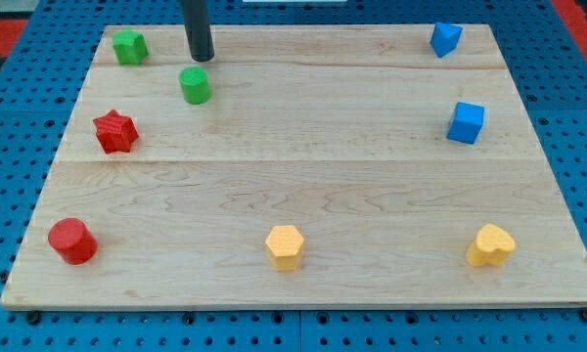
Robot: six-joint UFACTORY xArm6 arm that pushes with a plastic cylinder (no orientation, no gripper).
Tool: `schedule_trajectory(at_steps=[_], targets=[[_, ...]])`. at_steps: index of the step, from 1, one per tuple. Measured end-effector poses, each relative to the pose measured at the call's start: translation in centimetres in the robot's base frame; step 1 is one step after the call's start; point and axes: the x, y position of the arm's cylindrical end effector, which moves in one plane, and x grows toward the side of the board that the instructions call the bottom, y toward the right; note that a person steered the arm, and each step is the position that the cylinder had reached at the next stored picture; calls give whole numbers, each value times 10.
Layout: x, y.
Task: Place the green star above the green circle
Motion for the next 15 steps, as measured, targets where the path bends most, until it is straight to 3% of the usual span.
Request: schedule_trajectory(at_steps=[3, 5, 7, 8, 9, 11, 15], targets=[[0, -71], [29, -74], [24, -139], [23, -139], [-15, -141], [-19, -136], [-19, -31]])
